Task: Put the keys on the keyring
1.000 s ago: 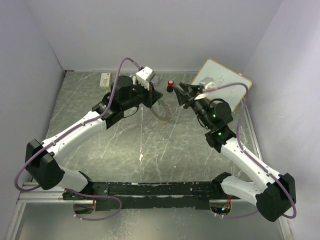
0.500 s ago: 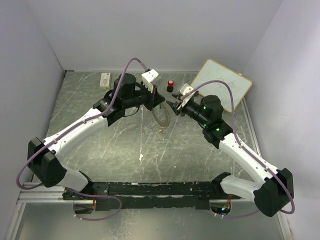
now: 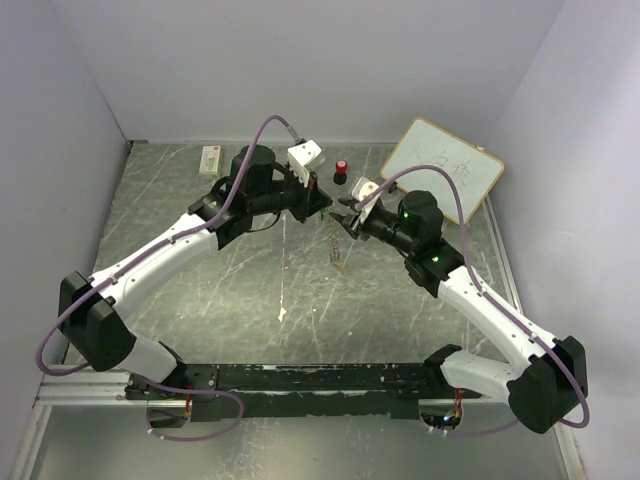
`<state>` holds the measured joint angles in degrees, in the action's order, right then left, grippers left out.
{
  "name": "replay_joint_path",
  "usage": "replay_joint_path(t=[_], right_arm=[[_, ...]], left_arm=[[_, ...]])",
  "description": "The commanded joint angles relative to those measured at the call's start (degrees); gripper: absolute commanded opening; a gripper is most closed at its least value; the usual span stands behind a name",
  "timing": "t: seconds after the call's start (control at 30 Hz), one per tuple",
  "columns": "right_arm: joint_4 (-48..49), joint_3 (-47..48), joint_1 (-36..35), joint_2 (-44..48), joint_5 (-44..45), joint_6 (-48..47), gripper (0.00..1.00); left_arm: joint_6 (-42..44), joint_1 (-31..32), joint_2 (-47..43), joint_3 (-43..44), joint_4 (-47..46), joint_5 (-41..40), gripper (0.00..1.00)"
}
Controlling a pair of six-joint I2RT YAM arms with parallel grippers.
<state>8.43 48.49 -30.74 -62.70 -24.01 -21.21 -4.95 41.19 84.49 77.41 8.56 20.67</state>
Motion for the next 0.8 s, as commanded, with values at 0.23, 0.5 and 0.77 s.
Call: replay_joint_path(t=[0.23,0.5,0.77], right_arm=[[0.5,0.4,-0.2,-0.6,-3.5,-0.9,0.25],[-1.6,1.6,-0.4,-2.2,-5.9,-1.5,0.21],[-3.2,1.6,-0.6,-2.0,-8.1,-2.6,0.19]], left_arm=[[0.6,-0.2,0.8,2.9,-1.1,4.4,0.07],[0.7,-0.2,1.1,3.4,-0.9,4.4,0.07],[0.6,-0.2,1.3,3.7,-0.7,4.4,0.07]])
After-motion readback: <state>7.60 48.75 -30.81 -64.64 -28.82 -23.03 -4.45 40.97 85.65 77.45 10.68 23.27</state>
